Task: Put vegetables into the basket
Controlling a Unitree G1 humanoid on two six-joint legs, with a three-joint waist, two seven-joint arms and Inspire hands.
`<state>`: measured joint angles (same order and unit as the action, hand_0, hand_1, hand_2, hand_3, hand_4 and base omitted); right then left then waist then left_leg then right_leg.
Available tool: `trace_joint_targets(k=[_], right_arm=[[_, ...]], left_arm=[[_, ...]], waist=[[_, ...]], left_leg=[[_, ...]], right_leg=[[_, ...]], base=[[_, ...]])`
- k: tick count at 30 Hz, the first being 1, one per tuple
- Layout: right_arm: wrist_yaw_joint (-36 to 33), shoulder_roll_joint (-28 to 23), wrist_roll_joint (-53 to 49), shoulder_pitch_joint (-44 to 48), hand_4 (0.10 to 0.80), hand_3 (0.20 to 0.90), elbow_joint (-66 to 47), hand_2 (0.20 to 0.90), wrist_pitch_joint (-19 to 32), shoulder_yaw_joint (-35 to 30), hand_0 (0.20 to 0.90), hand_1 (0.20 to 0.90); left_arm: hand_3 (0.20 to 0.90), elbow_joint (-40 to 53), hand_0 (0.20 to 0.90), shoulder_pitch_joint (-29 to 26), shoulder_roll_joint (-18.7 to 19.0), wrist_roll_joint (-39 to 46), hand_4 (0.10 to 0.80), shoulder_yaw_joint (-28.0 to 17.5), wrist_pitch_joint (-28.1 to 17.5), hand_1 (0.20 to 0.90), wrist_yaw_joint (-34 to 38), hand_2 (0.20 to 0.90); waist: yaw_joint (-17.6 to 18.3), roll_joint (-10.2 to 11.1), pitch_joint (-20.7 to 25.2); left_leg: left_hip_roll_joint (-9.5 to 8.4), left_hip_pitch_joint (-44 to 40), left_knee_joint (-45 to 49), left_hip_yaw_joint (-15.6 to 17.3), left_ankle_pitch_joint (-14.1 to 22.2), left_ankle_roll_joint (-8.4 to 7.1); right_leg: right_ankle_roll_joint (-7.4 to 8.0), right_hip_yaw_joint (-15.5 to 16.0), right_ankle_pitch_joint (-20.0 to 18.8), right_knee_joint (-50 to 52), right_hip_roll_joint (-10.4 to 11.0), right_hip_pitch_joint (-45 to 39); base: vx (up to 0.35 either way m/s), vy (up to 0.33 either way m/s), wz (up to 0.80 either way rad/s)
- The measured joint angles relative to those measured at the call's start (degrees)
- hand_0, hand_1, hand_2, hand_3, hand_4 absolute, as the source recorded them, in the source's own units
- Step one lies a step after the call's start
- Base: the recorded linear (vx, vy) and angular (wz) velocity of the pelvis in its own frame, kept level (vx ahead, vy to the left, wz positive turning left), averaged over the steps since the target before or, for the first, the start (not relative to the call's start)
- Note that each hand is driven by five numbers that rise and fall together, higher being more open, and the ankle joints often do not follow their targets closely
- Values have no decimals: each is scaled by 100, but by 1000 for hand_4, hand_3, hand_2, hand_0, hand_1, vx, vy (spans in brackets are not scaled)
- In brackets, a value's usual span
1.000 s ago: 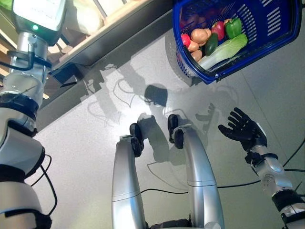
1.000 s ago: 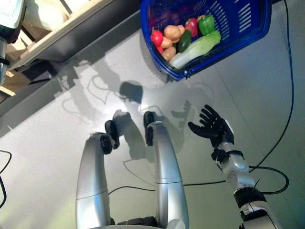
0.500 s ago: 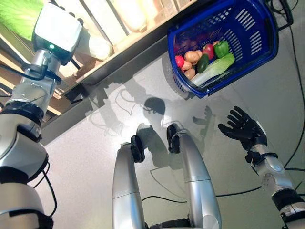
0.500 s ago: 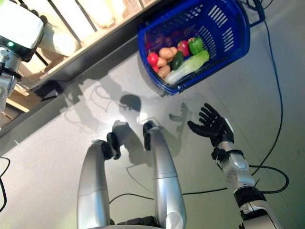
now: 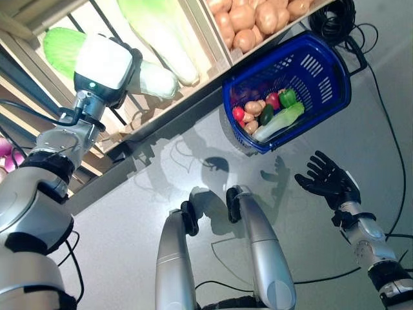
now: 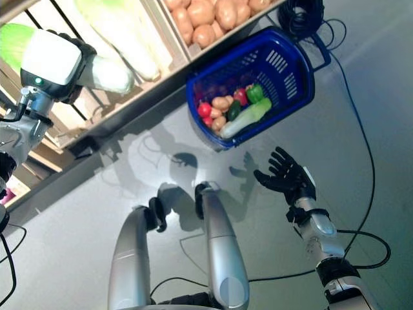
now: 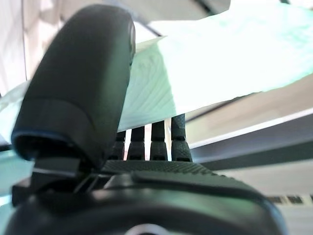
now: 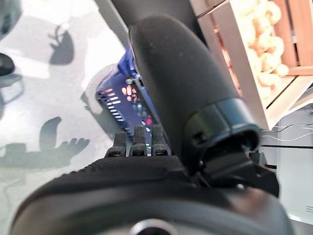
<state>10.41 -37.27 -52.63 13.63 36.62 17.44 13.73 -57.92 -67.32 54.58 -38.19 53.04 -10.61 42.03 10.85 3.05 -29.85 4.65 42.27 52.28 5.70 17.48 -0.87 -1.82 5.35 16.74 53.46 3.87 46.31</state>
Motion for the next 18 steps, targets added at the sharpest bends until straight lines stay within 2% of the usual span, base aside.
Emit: trace_joint_targets(k=[4, 7, 8, 10, 14, 15, 17, 18], right_arm=[[7, 33, 48, -5, 800, 900, -41, 900, -1, -6, 900, 900], [10, 101, 71, -103, 800, 900, -134, 900, -1, -33, 900, 900], [10, 200, 79, -182, 800, 900, -167, 900, -1, -66, 900, 900], [10, 317, 282, -461, 800, 900, -303, 900, -3, -66, 900, 900], [10, 488, 722, -881, 800, 900, -685, 900, -3, -34, 900, 900], [10, 489, 782, -907, 800, 900, -767, 900, -3, -34, 900, 900], [8, 555, 1005, -906, 800, 900, -974, 900, -3, -32, 900, 900], [9, 635, 1154, -911, 800, 900, -1152, 900, -3, -4, 900, 900]], left_arm=[[300, 208, 300, 241, 2, 436, 400, -529, -137, 300, 7, 300], [300, 477, 300, 607, -11, 830, 400, -1109, -239, 300, -4, 300], [300, 620, 300, 862, -23, 1070, 400, -1301, -282, 300, -8, 300], [300, 816, 300, 1307, -78, 1470, 400, -1604, -355, 300, -78, 300], [300, 1139, 300, 2112, -654, 2636, 400, -2523, -407, 300, -332, 300], [300, 1201, 300, 2214, -748, 2870, 400, -2634, -412, 300, -378, 300], [300, 1453, 300, 2591, -1133, 3415, 400, -3224, -417, 300, -594, 300], [300, 1642, 300, 2877, -1407, 3945, 400, -3436, -421, 300, -679, 300]], waist=[[-19, -4, 17], [-60, -4, 111], [-74, 1, 173], [-90, -18, 579], [-190, -77, 1052], [-221, -86, 1075], [-295, -114, 1100], [-304, -134, 1132]], left_leg=[[-19, -474, -236, 17, -10, -15], [-31, -764, -401, 42, -26, -19], [-37, -957, -550, 52, -54, -28], [-66, -986, -794, 54, -113, -51], [-87, -1517, -1315, 25, -232, -124], [-94, -1629, -1399, 20, -273, -129], [-114, -1974, -1709, 0, -338, -131], [-158, -2253, -1931, -54, -399, -143]], right_leg=[[3, 17, 15, -195, 14, -456], [10, 14, 29, -312, 21, -717], [12, 16, 30, -415, 20, -900], [40, 23, 43, -577, 21, -900], [-13, 154, 5, -1015, -5, -1431], [-27, 167, -20, -1069, -2, -1536], [-13, 230, -29, -1309, 17, -1874], [-2, 295, -41, -1494, 22, -2160]], base=[[51, -21, -2], [74, -39, -1], [86, -77, 0], [78, -81, 6], [38, -91, 8], [25, -115, 4], [102, -116, 8], [107, -112, 16]])
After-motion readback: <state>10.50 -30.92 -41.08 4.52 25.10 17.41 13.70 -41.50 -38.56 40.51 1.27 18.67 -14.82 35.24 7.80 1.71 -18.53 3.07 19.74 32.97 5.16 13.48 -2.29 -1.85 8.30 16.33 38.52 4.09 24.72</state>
